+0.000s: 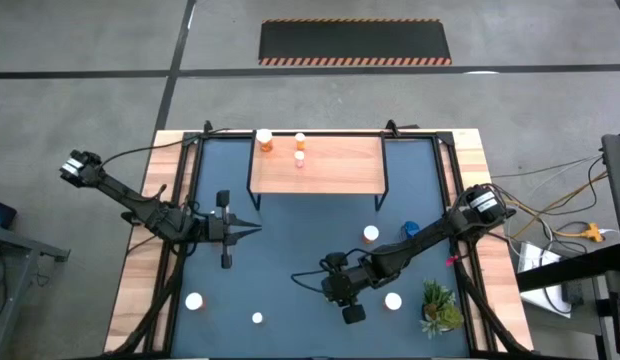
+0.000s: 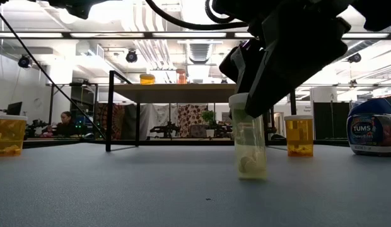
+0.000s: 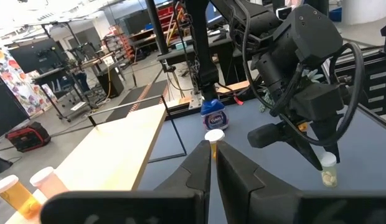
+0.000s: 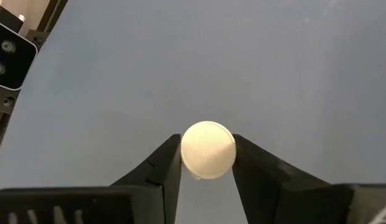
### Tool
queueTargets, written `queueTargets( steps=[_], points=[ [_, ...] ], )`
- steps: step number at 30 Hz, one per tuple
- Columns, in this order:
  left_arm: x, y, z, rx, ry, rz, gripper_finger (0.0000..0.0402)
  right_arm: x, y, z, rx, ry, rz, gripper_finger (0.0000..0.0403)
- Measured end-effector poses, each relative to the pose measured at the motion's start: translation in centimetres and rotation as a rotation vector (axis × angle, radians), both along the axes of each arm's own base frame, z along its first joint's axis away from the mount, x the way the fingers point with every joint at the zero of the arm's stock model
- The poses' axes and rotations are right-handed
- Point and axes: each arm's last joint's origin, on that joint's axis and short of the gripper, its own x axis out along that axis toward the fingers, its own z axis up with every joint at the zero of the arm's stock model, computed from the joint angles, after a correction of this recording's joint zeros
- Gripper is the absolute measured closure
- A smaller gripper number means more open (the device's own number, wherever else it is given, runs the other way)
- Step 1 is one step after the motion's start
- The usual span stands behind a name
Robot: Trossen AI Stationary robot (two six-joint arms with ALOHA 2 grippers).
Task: Pick and place medicine bottles onto shelf by color
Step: Put the small pill bottle on the shelf
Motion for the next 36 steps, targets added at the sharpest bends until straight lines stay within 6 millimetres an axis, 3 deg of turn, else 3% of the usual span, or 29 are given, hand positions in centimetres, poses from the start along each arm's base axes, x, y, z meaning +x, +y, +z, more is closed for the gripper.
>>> queueTargets(
  steps=[5,10,15,22,28,36],
  points=[
    [0.0,0.0,0.0,0.000,0.001,0.000,0.0393,1.3,-0.3,2.7,0.026,-0.051,-0.028,0.0277],
    [0.0,0.0,0.0,0.001,0.001,0.000,0.0393,3.2,-2.1,6.6,0.007,-0.074,-0.109,0.0288],
    [0.0,0.0,-0.1,0.003,0.003,0.000,0.0393,4.9,-5.2,10.9,-0.056,-0.129,-0.196,0.0287],
    [-0.6,0.4,0.1,0.021,0.007,0.000,0.0393,6.7,-11.6,15.8,-0.054,-0.237,-0.361,0.0283],
    [-1.5,0.9,0.4,0.028,0.002,0.000,0.0393,6.9,-17.2,17.3,-0.065,-0.238,-0.495,0.0283],
    [-2.1,1.2,0.6,0.028,0.001,0.000,0.0393,6.7,-22.4,16.8,-0.087,-0.120,-0.628,0.0283]
  ],
)
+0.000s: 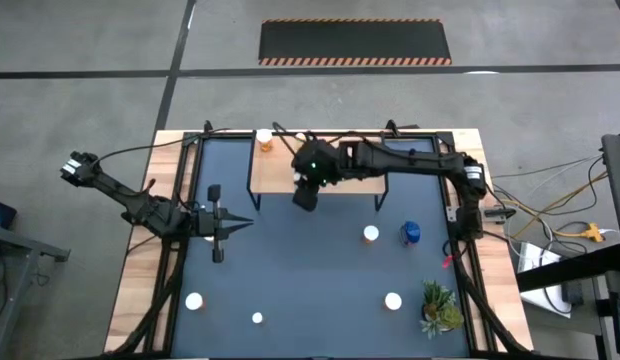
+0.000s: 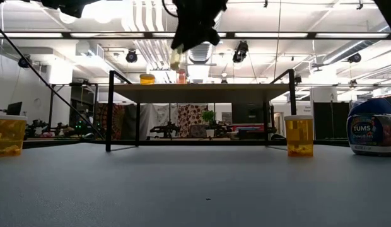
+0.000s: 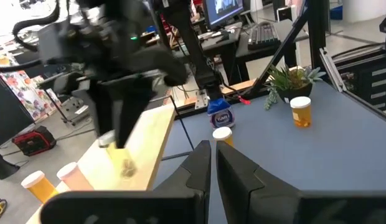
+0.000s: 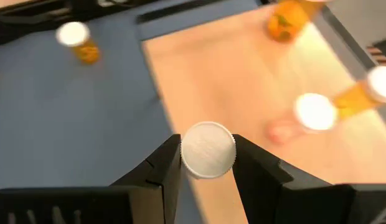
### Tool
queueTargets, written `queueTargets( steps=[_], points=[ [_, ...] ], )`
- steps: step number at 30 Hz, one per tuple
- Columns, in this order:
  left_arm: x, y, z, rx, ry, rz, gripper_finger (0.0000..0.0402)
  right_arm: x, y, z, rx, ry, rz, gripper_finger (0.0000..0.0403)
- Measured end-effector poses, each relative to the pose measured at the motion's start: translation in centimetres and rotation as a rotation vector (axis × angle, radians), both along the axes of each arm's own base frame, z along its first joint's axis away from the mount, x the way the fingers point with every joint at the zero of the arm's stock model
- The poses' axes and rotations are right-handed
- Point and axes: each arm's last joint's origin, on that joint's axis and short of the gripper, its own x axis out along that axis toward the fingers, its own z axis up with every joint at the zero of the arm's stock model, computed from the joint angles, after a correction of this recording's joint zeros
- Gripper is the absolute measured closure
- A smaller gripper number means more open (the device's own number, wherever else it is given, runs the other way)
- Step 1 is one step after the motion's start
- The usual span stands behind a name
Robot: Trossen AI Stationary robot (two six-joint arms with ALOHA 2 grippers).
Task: Pick and place medicine bottles onto shelf by color
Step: Put the small pill bottle on the shelf
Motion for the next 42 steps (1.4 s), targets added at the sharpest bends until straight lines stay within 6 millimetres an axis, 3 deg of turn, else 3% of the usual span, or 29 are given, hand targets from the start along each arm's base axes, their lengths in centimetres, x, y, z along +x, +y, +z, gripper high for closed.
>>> queueTargets(
  steps=[8,30,42],
  points=[
    [0.0,0.0,-0.1,0.006,0.011,0.001,0.0393,0.2,-2.7,-1.3,0.028,0.044,-0.055,0.0282],
    [0.0,0.0,-0.1,0.005,0.010,0.000,0.0393,0.0,-2.9,-2.2,0.035,0.066,-0.064,0.0280],
    [0.0,0.0,-0.1,0.005,0.010,0.000,0.0393,0.0,-2.9,-2.1,0.035,0.065,-0.065,0.0215]
  ],
)
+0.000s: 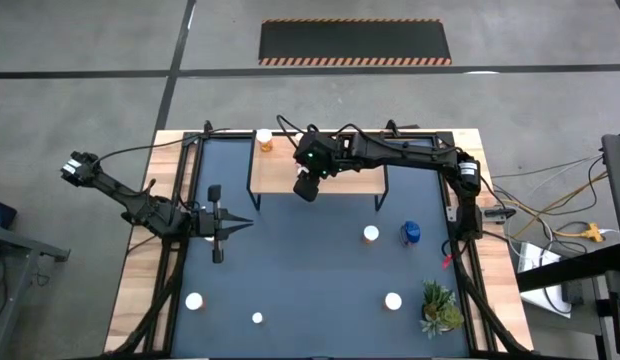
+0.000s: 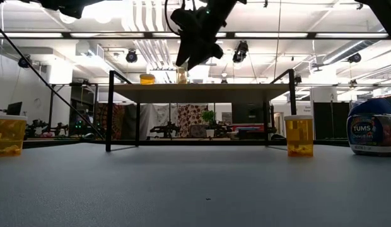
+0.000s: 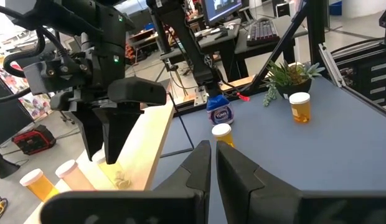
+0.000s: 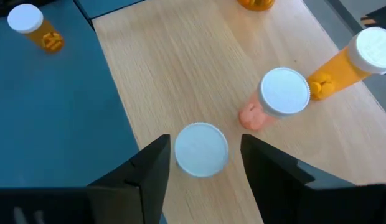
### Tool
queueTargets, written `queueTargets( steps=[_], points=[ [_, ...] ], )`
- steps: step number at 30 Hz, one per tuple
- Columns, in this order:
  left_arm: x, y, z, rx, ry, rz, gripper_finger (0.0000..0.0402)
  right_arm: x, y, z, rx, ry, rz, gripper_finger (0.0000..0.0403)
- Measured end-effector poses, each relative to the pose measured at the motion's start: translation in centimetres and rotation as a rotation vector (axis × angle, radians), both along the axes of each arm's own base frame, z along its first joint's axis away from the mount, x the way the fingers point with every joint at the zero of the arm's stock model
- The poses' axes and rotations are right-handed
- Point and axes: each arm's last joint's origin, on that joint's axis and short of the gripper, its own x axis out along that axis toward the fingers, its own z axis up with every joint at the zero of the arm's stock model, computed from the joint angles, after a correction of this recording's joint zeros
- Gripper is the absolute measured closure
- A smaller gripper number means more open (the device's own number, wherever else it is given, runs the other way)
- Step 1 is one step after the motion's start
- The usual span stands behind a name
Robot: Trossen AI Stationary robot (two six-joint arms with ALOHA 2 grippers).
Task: Pick and place medicine bottles onto shelf by color
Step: Put the small pill bottle on the shelf
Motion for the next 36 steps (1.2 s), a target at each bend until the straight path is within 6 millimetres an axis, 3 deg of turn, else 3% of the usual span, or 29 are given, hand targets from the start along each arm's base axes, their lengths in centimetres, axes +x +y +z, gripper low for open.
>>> queueTargets(
  steps=[7,13,27,36],
  points=[
    [0.0,0.0,0.0,0.000,0.000,0.000,0.0393,-0.5,0.1,2.3,-0.005,-0.012,0.003,0.0209],
    [0.0,0.0,0.0,-0.001,0.000,0.000,0.0393,-1.7,0.3,3.7,-0.019,0.067,0.024,0.0228],
    [0.0,0.0,0.0,-0.002,-0.003,0.000,0.0393,-1.1,0.1,-0.3,-0.040,0.144,0.034,0.0350],
    [0.0,0.0,0.0,-0.002,-0.003,0.000,0.0393,-0.8,0.0,-1.1,-0.042,0.124,0.032,0.0369]
  ],
)
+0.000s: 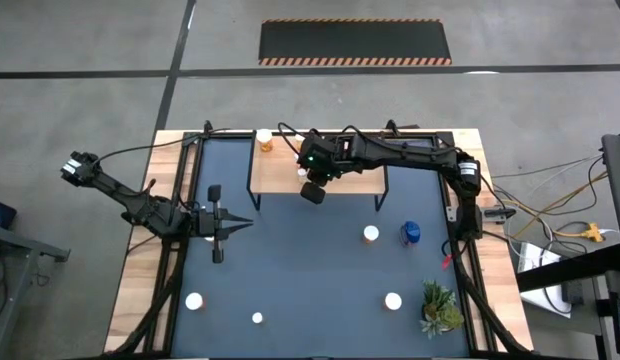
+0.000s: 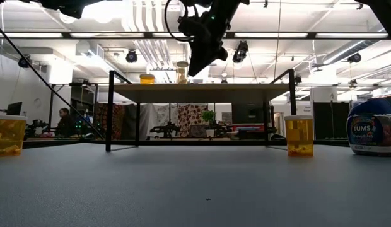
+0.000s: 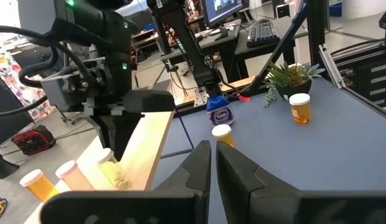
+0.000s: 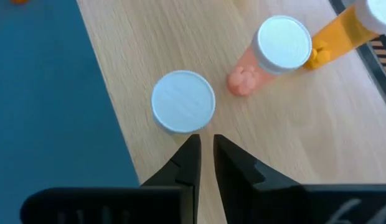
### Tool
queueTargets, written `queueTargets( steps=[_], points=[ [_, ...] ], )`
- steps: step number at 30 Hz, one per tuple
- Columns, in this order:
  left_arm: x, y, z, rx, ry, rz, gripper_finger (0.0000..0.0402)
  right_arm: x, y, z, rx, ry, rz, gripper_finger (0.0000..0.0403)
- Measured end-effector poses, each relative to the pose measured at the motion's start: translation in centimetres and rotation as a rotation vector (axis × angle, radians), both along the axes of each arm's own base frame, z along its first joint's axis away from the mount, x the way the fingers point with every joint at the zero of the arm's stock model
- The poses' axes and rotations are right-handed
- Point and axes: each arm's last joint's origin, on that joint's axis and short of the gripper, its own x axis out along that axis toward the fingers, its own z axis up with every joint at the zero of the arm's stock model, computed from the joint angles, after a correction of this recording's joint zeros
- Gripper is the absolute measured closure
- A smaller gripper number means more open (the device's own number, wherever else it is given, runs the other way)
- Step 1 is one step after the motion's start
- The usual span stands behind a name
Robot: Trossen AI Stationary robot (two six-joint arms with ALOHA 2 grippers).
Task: Pick and place medicine bottles onto shelf by color
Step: Put the small pill bottle on the shelf
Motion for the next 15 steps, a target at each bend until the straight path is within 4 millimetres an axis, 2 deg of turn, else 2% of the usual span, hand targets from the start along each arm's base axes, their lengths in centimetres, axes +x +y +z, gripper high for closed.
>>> queueTargets(
  steps=[15],
  points=[
    [0.00,-0.02,-0.02,0.001,0.001,-0.001,0.0393,0.26,-0.05,-0.82,-0.005,-0.016,0.004,0.0369]
  ],
)
